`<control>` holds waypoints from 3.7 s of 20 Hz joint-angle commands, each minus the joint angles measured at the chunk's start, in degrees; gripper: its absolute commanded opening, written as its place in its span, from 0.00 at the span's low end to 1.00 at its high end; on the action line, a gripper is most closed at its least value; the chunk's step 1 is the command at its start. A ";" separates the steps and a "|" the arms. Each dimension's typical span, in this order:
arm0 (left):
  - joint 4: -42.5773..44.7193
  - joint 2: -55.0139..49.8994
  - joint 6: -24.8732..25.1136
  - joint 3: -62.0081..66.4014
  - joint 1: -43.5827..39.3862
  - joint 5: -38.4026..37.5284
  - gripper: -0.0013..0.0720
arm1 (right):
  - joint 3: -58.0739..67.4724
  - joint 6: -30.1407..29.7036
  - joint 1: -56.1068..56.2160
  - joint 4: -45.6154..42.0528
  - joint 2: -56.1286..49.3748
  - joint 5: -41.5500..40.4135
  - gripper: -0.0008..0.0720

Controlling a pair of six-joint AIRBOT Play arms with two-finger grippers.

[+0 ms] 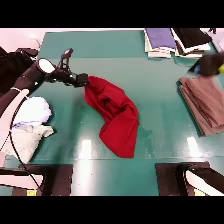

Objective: Fold the shirts.

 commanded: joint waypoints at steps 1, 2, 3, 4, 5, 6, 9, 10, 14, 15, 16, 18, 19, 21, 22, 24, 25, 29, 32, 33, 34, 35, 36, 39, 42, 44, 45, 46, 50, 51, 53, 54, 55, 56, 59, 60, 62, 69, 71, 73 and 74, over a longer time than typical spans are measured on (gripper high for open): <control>6.29 2.12 0.22 2.25 0.11 -2.01 0.05 | -27.56 0.85 0.00 7.34 5.81 -8.48 0.15; 6.43 2.10 0.20 2.23 0.11 -2.78 0.05 | -36.54 0.85 0.04 11.72 6.88 -11.67 0.48; 6.51 2.10 0.20 2.23 0.11 -3.23 0.05 | -43.93 0.55 0.52 16.31 7.17 -14.67 0.58; 6.51 2.10 0.20 2.23 0.11 -3.26 0.05 | -50.25 -1.11 1.75 20.79 6.86 -17.66 0.58; 6.51 2.10 0.17 2.23 0.11 -3.26 0.05 | -55.65 -3.10 4.00 25.33 6.12 -21.31 0.58; 6.49 2.10 0.15 2.23 0.11 -3.28 0.05 | -59.34 -4.15 7.13 29.24 4.83 -25.11 0.58; 6.43 2.10 0.13 2.23 0.11 -3.91 0.05 | -62.03 -4.59 18.12 36.39 -0.50 -34.93 0.58; 6.34 2.10 0.13 2.23 0.11 -4.28 0.05 | -60.89 -4.57 21.79 36.85 -2.64 -37.59 0.58; 6.23 2.12 0.13 2.25 0.11 -5.35 0.05 | -54.47 -4.55 29.05 36.28 -11.82 -42.10 0.57; 6.23 2.12 0.11 2.25 0.11 -5.31 0.05 | -53.05 -4.55 29.16 36.30 -13.79 -41.92 0.53; 6.21 2.12 0.09 2.36 0.11 -5.40 0.05 | -51.71 -4.55 29.16 36.15 -15.39 -41.79 0.41; 6.27 2.21 0.09 3.28 0.11 -6.60 0.05 | -49.77 -4.55 29.16 33.20 -16.35 -42.12 0.07; 6.38 2.23 0.11 4.44 0.11 -7.48 0.05 | -48.72 -4.46 29.11 30.36 -15.89 -41.59 0.04; 7.23 3.21 0.11 8.17 0.11 -9.18 0.05 | -46.84 -2.56 28.20 24.59 -12.37 -40.19 0.04; 8.24 4.59 0.11 10.49 0.11 -9.35 0.05 | -45.42 -0.61 26.82 20.76 -9.44 -38.75 0.04; 9.97 8.37 0.13 15.61 0.11 -9.33 0.05 | -41.18 1.79 22.73 12.63 -2.54 -34.18 0.04; 10.78 10.75 0.15 18.18 0.11 -9.38 0.05 | -38.21 1.77 19.85 9.11 1.31 -31.12 0.04; 11.93 22.40 1.14 28.35 0.11 -9.14 0.05 | -22.21 1.49 6.62 1.60 13.40 -20.26 0.04; 11.93 31.45 1.64 33.53 0.11 -9.14 0.05 | -8.87 -0.87 -3.08 1.68 18.58 -16.46 0.04; 11.93 34.25 1.64 34.62 0.11 -9.11 0.05 | -4.33 -1.57 -6.14 1.70 19.71 -15.32 0.04; 11.93 36.54 1.64 35.32 0.11 -9.01 0.05 | -0.42 -1.57 -8.85 1.73 20.46 -14.40 0.04; 11.93 38.58 1.64 35.63 0.11 -8.59 0.05 | 3.43 -2.10 -11.76 1.79 20.92 -13.49 0.04; 11.93 40.35 1.64 35.91 0.11 -8.00 0.05 | 6.73 -2.86 -14.32 1.79 21.00 -12.61 0.04; 12.11 41.99 1.62 35.98 0.11 -7.48 0.05 | 15.41 -3.72 -21.42 2.36 18.71 -7.82 0.04; 13.51 38.62 1.49 34.12 0.11 -10.34 0.05 | 20.74 -4.02 -22.84 2.34 13.38 -3.45 0.04; 15.19 34.05 1.44 30.60 0.11 -12.37 0.05 | 21.75 -4.02 -20.52 1.95 8.59 -1.86 0.04; 16.46 31.06 1.42 28.26 0.11 -13.20 0.05 | 21.11 -4.02 -18.62 1.62 5.88 -1.31 0.04; 16.90 28.02 1.42 25.90 0.11 -13.40 0.05 | 19.65 -3.89 -16.74 1.60 3.34 -1.38 0.03; 18.95 12.57 -0.55 17.79 0.11 -9.88 0.05 | 8.87 -1.60 -11.69 -1.75 -8.50 -1.81 0.04; 18.99 8.24 -0.85 17.14 0.26 -8.72 0.05 | 6.08 -1.03 -10.78 -4.52 -11.50 -2.93 0.03; 18.95 0.92 -4.00 17.11 1.31 -6.71 0.05 | 2.10 -0.96 -9.33 -5.53 -16.74 -6.82 0.04; 18.56 -1.62 -5.84 17.11 2.05 -6.54 0.05 | 1.09 -0.96 -8.66 -5.40 -18.93 -9.05 0.04; 17.99 -3.58 -6.36 17.11 2.97 -6.88 0.24 | 0.70 -0.98 -7.89 -5.27 -21.14 -11.04 0.04; 17.42 -4.61 -6.78 17.11 3.91 -7.63 0.63 | 1.05 -0.96 -7.32 -5.18 -23.10 -12.63 0.26; 16.09 -3.78 -6.86 17.53 8.22 -13.86 0.68 | 5.99 -0.94 -6.95 -3.04 -27.23 -10.78 0.58; 16.06 -2.80 -6.62 17.51 9.97 -17.68 0.68 | 6.78 -2.12 -7.23 -0.57 -27.26 -9.68 0.58; 15.93 -0.31 -4.20 15.28 12.55 -25.88 0.68 | 4.20 -4.13 -7.76 2.62 -24.50 -10.03 0.57; 6.64 20.61 -3.10 -26.91 13.40 -13.79 0.68 | -17.25 -5.81 -7.76 6.84 -5.73 -14.97 0.57; 1.70 22.27 -1.75 -35.36 13.40 -10.75 0.68 | -20.22 -5.81 -7.76 6.86 -2.03 -16.59 0.57; -3.28 22.23 0.59 -40.83 13.09 -7.48 0.68 | -21.75 -5.79 -7.76 6.88 0.57 -17.33 0.57; -5.20 22.23 1.62 -42.62 12.22 -5.42 0.68 | -22.27 -5.79 -7.76 6.86 1.66 -17.35 0.57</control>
